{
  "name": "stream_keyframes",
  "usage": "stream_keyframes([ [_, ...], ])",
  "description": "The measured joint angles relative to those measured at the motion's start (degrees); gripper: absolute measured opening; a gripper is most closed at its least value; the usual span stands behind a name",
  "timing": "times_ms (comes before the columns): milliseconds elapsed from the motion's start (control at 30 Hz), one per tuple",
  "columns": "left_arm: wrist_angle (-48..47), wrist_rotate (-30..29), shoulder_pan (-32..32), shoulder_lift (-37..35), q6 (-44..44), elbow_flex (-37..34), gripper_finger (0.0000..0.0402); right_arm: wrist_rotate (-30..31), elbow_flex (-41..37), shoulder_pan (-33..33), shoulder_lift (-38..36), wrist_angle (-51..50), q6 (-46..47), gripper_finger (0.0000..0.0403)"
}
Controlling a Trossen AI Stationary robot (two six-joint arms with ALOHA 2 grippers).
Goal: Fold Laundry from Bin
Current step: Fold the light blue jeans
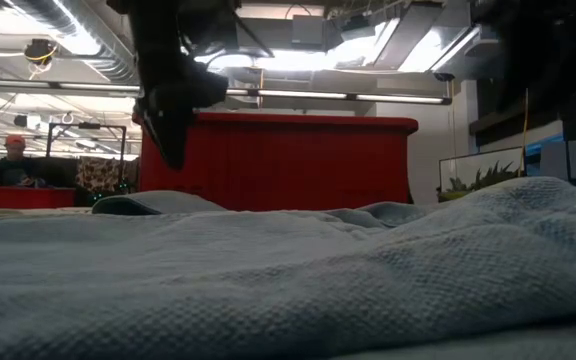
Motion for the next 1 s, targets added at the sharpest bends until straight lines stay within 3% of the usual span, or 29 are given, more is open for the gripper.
stream_keyframes([
  [133,-0.52,0.53,1.46,-0.07,-0.29,-1.88,0.0085,0.00,-3.01,-7.32,-0.05,1.28,-0.02,0.0166],
  [300,1.40,0.65,2.21,-0.01,-0.69,-9.29,0.0085,-2.89,-12.27,-14.52,-0.02,10.08,-1.58,0.0166],
  [467,4.10,0.58,3.26,0.02,-2.42,-16.27,0.0085,-11.46,-20.47,-19.24,0.00,19.34,-2.79,0.0166],
  [600,4.22,1.13,3.47,-0.07,-2.62,-19.42,0.0085,-16.21,-25.09,-20.08,-0.30,24.64,-2.79,0.0166],
  [1000,0.66,3.88,3.32,-0.63,-2.15,-17.79,0.0085,-17.44,-24.72,-19.98,-0.44,23.51,-5.56,0.0166],
])
